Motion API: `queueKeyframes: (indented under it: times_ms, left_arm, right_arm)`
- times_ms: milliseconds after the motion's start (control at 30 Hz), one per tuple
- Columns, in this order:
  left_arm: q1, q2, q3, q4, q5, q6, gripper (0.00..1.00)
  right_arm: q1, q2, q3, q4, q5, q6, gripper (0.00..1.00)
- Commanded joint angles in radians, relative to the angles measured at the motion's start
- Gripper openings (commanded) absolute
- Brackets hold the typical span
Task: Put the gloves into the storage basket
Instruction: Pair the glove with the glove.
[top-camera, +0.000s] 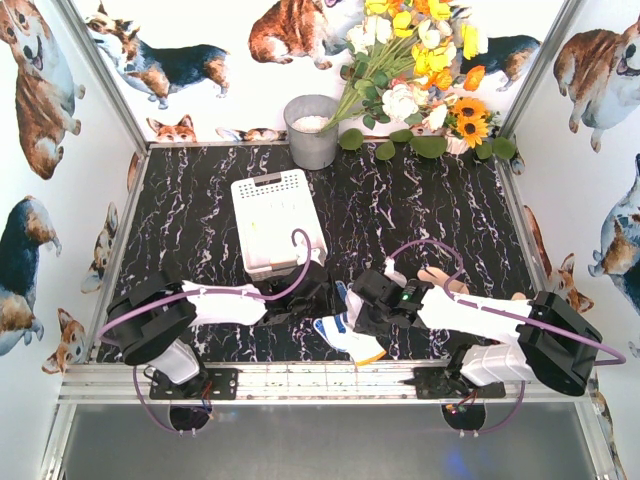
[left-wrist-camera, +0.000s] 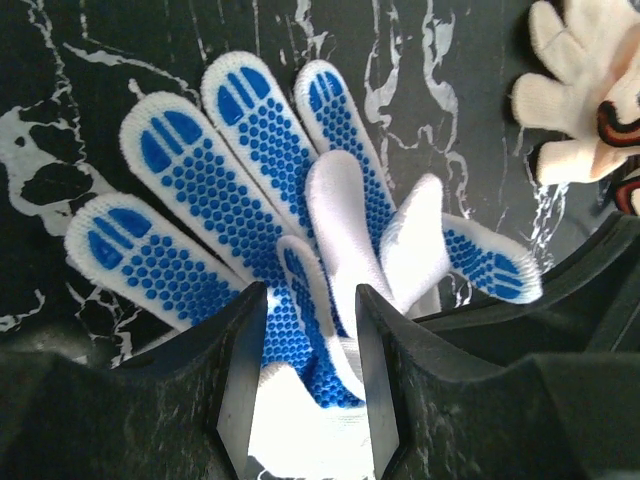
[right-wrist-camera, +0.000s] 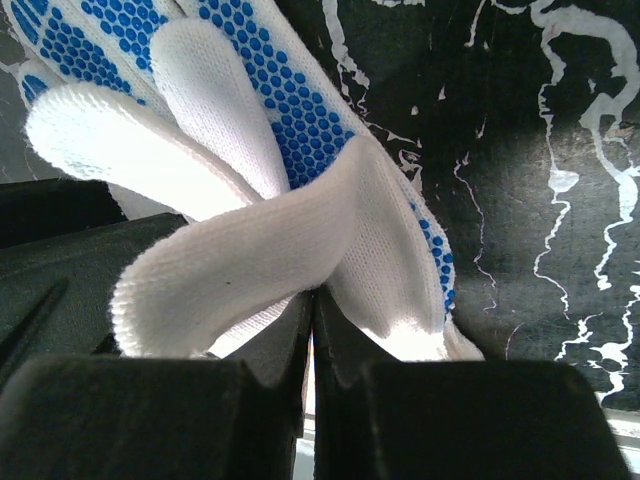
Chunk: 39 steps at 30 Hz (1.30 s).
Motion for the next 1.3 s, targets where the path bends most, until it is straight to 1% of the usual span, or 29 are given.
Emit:
queueKeyframes:
  times_ms: [0, 133, 200, 300, 367, 400, 467, 567, 767, 867, 1100, 1267]
  left_arm:
    - [0.004, 0.010, -0.002, 0.096, 0.017, -0.028, 0.36]
    - [0.003, 0.036, 0.001, 0.118, 0.022, -0.032, 0.36]
    - [0.004, 0.052, 0.004, 0.126, 0.025, -0.032, 0.34]
    - [0.003, 0.045, 0.000, 0.123, 0.001, -0.032, 0.20]
    - [0.003, 0.010, -0.017, 0.126, -0.038, -0.027, 0.10]
    - [0.003, -0.037, -0.037, 0.121, -0.081, -0.011, 0.04]
    - [0.003, -0.082, -0.059, 0.115, -0.114, 0.002, 0.00]
    - [0.003, -0.134, -0.088, 0.105, -0.147, 0.010, 0.00]
    - [0.004, -0.159, -0.129, 0.087, -0.165, 0.006, 0.00]
    - [0.003, -0.170, -0.145, 0.085, -0.180, 0.003, 0.00]
    - [0.005, -0.210, -0.200, 0.122, -0.243, 0.021, 0.00]
    - [0.005, -0.210, -0.215, 0.182, -0.237, 0.061, 0.02]
  right_arm:
    - [-0.005, -0.011, 0.004, 0.027, 0.021, 0.005, 0.00]
    - [-0.005, -0.004, 0.008, 0.029, 0.020, 0.001, 0.00]
    - [-0.005, -0.002, 0.012, 0.027, 0.018, -0.003, 0.00]
    - [-0.006, -0.006, 0.016, 0.028, 0.016, -0.012, 0.00]
    - [-0.005, -0.013, 0.017, 0.037, 0.010, -0.026, 0.00]
    - [-0.005, -0.028, 0.014, 0.052, 0.004, -0.036, 0.03]
    - [-0.005, -0.040, 0.007, 0.070, 0.000, -0.045, 0.07]
    - [-0.005, -0.051, 0.000, 0.092, 0.000, -0.057, 0.13]
    - [-0.005, -0.051, -0.001, 0.114, -0.015, -0.083, 0.24]
    - [-0.005, -0.055, -0.003, 0.114, -0.017, -0.085, 0.27]
    - [-0.005, -0.070, -0.028, 0.131, -0.020, -0.078, 0.29]
    - [-0.005, -0.071, -0.042, 0.133, -0.024, -0.075, 0.30]
